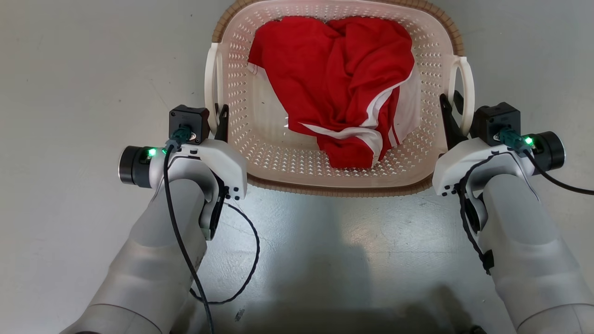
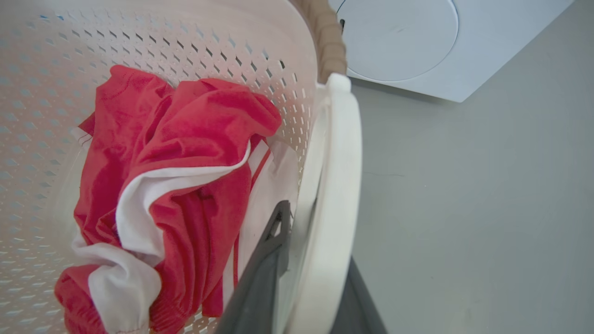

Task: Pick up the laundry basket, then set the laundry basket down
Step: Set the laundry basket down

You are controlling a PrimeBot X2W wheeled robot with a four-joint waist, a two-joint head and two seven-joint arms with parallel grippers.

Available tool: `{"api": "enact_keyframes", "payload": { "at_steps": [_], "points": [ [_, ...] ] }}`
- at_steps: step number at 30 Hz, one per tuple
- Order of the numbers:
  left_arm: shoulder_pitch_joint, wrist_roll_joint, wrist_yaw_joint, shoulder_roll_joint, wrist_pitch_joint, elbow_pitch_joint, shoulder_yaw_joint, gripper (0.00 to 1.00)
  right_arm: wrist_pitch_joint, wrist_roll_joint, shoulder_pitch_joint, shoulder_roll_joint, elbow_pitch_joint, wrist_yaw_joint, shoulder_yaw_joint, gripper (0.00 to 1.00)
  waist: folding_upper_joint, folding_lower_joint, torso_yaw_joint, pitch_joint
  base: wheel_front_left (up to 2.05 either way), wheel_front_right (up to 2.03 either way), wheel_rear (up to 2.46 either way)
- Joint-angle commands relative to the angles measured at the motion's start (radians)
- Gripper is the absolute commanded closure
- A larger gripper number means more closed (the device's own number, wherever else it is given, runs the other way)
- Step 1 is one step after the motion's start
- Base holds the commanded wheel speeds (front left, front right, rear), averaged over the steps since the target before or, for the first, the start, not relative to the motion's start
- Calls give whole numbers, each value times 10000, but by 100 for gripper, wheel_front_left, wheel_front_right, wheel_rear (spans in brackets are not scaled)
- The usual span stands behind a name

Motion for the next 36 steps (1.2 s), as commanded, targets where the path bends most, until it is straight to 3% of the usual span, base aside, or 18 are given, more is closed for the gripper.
{"api": "enact_keyframes", "payload": {
  "at_steps": [1, 11, 12, 13, 14, 20, 28, 36],
  "points": [
    [-155, 245, -73, 217, -66, -160, 286, 100, -170, -89, 300, 168, -40, 159, 329, 100, 0, 0, -19, 6, 0, 0, 0],
    [-166, 795, -248, 116, -66, -24, 800, 100, -249, -80, 154, 168, 88, 159, 153, 100, 0, 0, -54, 89, 0, 0, 0],
    [-167, 840, -247, 105, -66, 0, 846, 100, -261, -25, 147, 168, 94, 159, 56, 89, 0, 0, -53, 96, 0, 0, 0],
    [-174, 882, -175, 96, -66, 43, 909, 65, -276, -63, 138, 168, 74, 159, -31, 24, 0, 0, -57, 106, 0, 0, 0],
    [-182, 913, -112, 83, -66, 55, 981, 2, -249, -54, 137, 168, 119, 159, -131, 0, 0, 0, -50, 118, 0, 0, 0],
    [-289, 740, -99, -55, -66, 954, 1220, 0, -327, 33, 89, 168, 259, 159, -270, 0, 0, 0, -30, 115, 0, 0, 0],
    [-308, 818, -141, -116, -66, 995, 1339, 0, -398, 111, 226, 168, 213, 159, -292, 0, 0, 0, -51, -112, 0, 0, 0],
    [300, 768, -254, -147, -66, 594, 1824, 0, -409, 627, 947, 168, -561, 159, 483, 0, 0, 0, -80, -1133, 0, 0, 0]
  ]
}}
